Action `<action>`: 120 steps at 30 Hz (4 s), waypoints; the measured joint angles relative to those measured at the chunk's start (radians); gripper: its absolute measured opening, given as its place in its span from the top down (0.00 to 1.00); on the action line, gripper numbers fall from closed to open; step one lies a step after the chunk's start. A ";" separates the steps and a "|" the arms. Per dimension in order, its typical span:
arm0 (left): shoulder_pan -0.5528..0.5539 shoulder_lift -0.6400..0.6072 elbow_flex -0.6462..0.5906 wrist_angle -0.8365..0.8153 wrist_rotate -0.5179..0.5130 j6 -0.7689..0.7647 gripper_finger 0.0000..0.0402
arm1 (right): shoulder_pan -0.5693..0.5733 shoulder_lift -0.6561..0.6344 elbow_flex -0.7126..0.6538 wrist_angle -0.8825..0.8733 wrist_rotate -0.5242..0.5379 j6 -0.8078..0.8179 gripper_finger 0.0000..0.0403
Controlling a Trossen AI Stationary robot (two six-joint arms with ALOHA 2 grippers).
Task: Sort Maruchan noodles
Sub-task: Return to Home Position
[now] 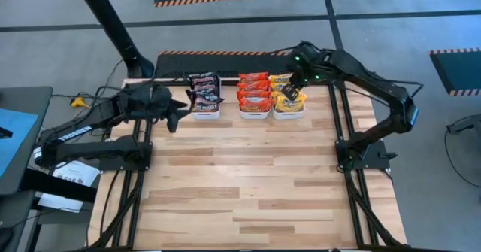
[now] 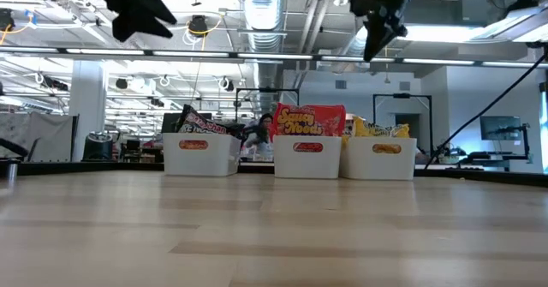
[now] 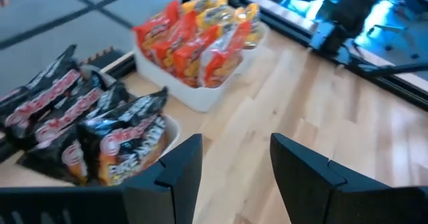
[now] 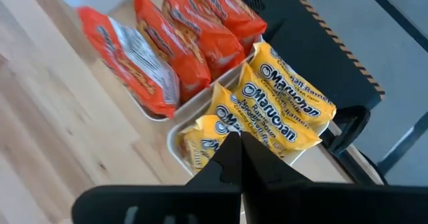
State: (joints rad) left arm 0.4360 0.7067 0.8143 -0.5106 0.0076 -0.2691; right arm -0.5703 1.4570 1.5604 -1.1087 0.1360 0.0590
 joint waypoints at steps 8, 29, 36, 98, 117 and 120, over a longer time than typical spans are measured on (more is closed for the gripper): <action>-0.232 -0.088 -0.022 0.038 -0.043 0.030 0.59 | 0.051 -0.091 0.000 0.001 0.000 0.118 0.97; -0.359 -0.561 -0.688 0.568 -0.013 -0.064 0.59 | 0.265 -0.177 0.000 0.003 -0.003 0.258 0.97; -0.359 -0.641 -0.803 0.574 -0.064 -0.010 0.59 | 0.294 -0.195 0.000 0.005 -0.006 0.269 0.97; -0.357 -0.556 -0.805 0.554 -0.125 0.090 0.59 | 0.564 -1.454 -1.547 1.140 -0.036 0.362 0.97; -0.357 -0.556 -0.806 0.554 -0.124 0.090 0.59 | 0.564 -1.396 -1.552 1.134 -0.059 0.326 0.97; -0.357 -0.557 -0.806 0.554 -0.124 0.090 0.59 | 0.564 -1.396 -1.552 1.136 -0.059 0.326 0.97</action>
State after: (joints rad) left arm 0.0788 0.1501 0.0086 0.0433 -0.1162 -0.1792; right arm -0.0067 0.0608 0.0086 0.0272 0.0769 0.3847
